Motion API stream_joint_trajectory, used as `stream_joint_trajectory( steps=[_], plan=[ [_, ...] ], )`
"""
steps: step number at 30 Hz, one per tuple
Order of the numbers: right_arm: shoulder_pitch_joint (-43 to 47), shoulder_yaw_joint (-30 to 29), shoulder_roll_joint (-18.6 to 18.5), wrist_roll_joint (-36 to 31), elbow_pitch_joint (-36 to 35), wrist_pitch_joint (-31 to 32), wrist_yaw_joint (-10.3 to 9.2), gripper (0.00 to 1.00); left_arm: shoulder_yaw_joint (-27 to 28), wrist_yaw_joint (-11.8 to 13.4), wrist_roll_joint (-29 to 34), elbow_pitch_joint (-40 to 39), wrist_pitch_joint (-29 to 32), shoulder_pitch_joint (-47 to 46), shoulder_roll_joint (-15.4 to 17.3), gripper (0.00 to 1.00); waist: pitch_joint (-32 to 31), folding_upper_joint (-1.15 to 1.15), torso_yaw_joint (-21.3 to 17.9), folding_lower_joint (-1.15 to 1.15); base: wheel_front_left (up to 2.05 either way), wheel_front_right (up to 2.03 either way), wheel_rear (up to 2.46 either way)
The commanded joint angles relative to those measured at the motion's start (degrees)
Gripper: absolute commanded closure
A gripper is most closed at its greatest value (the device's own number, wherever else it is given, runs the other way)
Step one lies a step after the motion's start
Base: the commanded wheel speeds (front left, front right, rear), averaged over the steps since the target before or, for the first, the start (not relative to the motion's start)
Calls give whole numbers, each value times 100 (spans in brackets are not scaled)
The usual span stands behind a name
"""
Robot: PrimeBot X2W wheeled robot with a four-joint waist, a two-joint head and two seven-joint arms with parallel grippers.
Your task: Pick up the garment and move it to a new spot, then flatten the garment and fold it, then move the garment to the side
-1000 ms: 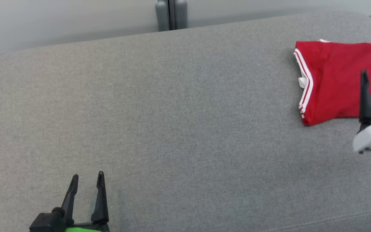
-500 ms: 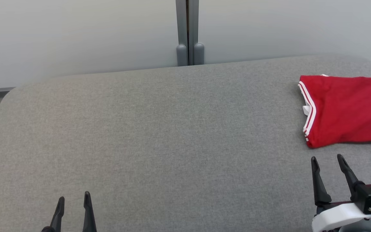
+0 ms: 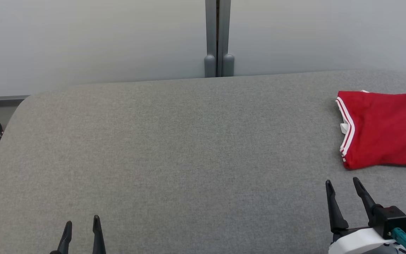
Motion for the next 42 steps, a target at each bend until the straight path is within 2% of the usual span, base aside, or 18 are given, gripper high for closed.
stream_joint_trajectory(
  steps=[1, 2, 3, 6, 24, 42],
  plan=[
    [-34, 23, -2, 10, 27, -22, -9, 0, 6, 24, 28, 3, 2, -59, 15, 0, -14, 0, 34, 0, 0, 0, 0],
    [-49, 25, 1, 24, 23, -22, -9, 0, 10, 27, 13, -14, 2, -61, 15, 0, -18, 0, 52, 0, 0, 0, 0],
    [-9, 24, 10, 10, 28, 1, 1, 100, -4, 6, -11, 18, 1, -4, -2, 100, -12, 0, 39, 0, 0, 0, 0],
    [18, 17, 48, 41, 172, 17, 1, 100, -22, 4, -44, 175, 15, 19, -16, 100, -11, 0, 39, 0, 0, 0, 0],
    [-280, -84, 47, 2103, 236, 523, 0, 100, 125, -104, -1810, 251, 516, -423, -10, 100, 23, 0, -12, 0, 0, 0, 0],
    [-513, -153, 45, 3759, 288, 919, -1, 100, 244, -190, -3227, 306, 920, -774, -3, 100, 56, 0, -61, 0, 0, 0, 0]
  ],
)
